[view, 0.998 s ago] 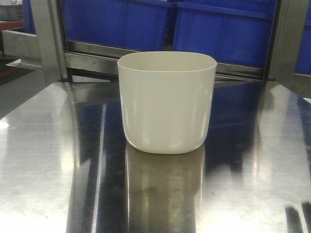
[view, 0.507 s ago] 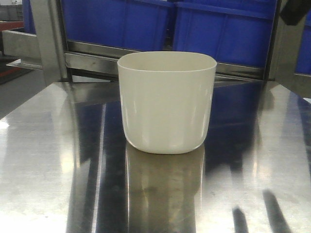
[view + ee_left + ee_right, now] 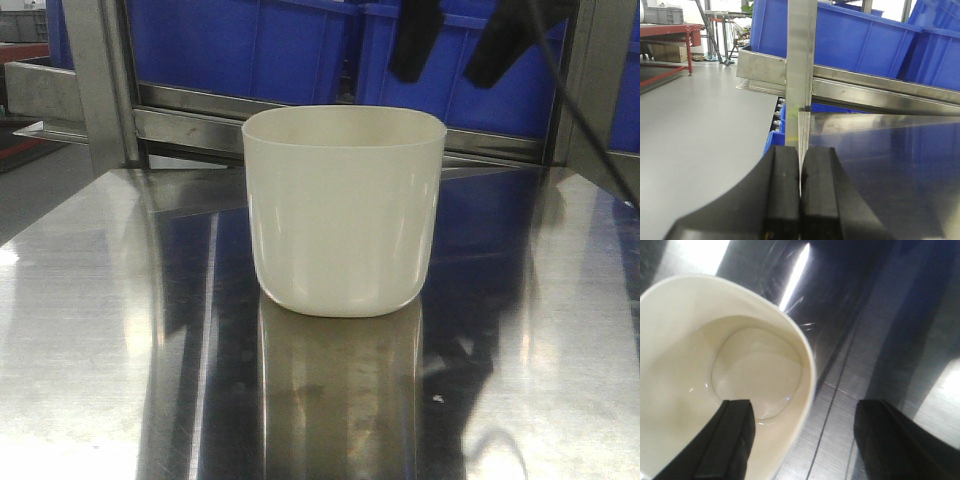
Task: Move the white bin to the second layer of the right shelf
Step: 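Lower the right gripper into the white bin and close on its rim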
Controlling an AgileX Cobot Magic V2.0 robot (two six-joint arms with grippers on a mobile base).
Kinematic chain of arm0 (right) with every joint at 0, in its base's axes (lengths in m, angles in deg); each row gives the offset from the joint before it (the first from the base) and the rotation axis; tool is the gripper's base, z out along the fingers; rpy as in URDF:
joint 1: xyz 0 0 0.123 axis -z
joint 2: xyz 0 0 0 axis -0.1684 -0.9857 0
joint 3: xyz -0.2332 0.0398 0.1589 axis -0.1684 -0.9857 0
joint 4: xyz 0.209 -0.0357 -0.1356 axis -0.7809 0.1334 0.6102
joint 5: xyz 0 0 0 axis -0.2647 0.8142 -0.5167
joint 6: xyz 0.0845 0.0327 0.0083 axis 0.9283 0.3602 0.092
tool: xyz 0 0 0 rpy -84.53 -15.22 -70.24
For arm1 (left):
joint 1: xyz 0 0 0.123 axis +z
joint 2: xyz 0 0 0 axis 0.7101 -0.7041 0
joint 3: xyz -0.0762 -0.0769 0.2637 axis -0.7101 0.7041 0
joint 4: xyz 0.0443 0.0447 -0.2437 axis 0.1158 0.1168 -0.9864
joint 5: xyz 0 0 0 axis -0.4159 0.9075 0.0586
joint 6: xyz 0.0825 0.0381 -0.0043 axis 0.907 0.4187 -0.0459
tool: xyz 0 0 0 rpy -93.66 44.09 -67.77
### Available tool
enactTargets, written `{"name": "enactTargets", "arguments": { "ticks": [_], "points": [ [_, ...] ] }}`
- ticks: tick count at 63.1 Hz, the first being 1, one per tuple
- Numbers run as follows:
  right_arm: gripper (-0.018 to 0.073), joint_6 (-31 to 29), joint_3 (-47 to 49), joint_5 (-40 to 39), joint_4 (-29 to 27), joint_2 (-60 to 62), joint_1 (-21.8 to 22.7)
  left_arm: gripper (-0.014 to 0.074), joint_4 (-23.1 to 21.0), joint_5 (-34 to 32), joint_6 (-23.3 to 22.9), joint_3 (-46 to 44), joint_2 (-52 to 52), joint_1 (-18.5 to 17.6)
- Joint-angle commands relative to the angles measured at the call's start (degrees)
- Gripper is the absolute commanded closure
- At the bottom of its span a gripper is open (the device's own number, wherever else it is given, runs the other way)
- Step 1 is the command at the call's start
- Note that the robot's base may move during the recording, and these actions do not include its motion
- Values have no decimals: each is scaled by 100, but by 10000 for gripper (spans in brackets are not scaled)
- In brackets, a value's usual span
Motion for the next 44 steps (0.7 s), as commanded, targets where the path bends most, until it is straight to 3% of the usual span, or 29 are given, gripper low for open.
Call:
{"name": "enactTargets", "arguments": {
  "ticks": [1, 44],
  "points": [
    [22, -35, 380, 33, -3, -16, -78, 512, -53, -493, -56, 211, 18, -32],
    [24, -29, 404, 292, 62, -680, -161, 512, -53, -493, -56, 211, 18, -32]
  ]
}}
